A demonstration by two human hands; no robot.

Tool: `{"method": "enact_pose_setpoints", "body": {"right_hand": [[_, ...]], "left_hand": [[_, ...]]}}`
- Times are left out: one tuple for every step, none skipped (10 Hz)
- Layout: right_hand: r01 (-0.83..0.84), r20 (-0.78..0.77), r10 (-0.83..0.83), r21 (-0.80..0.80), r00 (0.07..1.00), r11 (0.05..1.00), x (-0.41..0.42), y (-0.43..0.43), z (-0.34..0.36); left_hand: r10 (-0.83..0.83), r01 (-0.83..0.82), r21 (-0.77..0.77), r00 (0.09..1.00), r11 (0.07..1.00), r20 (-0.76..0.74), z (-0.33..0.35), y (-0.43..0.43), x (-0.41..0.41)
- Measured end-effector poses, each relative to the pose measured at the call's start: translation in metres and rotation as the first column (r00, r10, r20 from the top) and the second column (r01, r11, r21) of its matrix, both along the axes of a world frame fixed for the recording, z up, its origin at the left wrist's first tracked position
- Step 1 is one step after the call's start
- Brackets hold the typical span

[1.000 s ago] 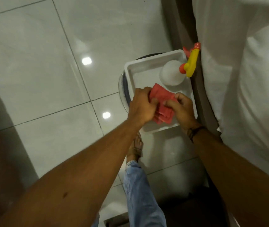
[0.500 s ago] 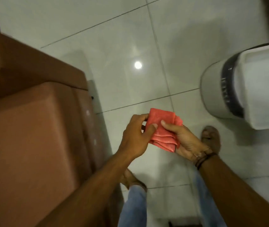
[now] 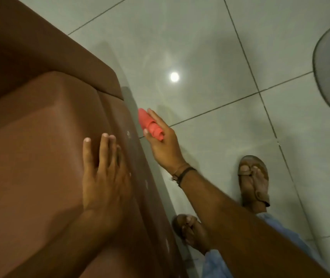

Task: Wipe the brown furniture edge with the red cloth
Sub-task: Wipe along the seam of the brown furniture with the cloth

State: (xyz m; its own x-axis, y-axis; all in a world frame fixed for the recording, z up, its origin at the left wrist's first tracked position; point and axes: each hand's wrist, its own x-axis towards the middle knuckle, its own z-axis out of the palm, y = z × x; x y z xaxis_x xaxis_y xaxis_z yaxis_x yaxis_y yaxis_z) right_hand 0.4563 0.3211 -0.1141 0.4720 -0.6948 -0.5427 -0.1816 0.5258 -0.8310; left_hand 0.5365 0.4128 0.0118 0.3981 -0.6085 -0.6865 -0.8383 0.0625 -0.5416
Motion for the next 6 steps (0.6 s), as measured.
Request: {"method": "enact_pose_setpoints", "body": {"right_hand": [[-0.062, -0.013, 0.061, -0.143, 0.998, 0.988, 0.035, 0.008, -0.034], [-0.237, -0.022, 0.238, -0.22, 0.971, 0.946, 0.066, 0.034, -0.066], [-0.247, -0.013, 0.25, -0.208, 0.968, 0.946, 0.068, 0.053, -0.079], [-0.186, 0.013, 0.193, -0.205, 0.981, 0.961, 0.065, 0.069, -0.077], [-0.182, 0.069, 0.201, -0.216, 0.977, 0.959, 0.078, 0.059, -0.066], [-0.177, 0.105, 0.206, -0.234, 0.973, 0.956, 0.113, 0.015, -0.066]], "left_hand": [[-0.024, 0.023, 0.031, 0.999, 0.999, 0.034, -0.013, 0.003, 0.008], [0.009, -0.014, -0.057, 0.997, 0.998, -0.08, -0.012, 0.015, 0.013], [0.02, -0.043, -0.102, 0.976, 0.994, -0.217, -0.011, 0.024, 0.011], [0.142, -0.158, -0.04, 0.954, 0.987, -0.264, -0.011, 0.026, 0.005], [0.173, -0.222, -0.085, 0.907, 0.971, -0.385, -0.015, 0.03, 0.003], [0.139, -0.218, -0.214, 0.933, 0.952, -0.331, -0.027, 0.021, 0.011]]}}
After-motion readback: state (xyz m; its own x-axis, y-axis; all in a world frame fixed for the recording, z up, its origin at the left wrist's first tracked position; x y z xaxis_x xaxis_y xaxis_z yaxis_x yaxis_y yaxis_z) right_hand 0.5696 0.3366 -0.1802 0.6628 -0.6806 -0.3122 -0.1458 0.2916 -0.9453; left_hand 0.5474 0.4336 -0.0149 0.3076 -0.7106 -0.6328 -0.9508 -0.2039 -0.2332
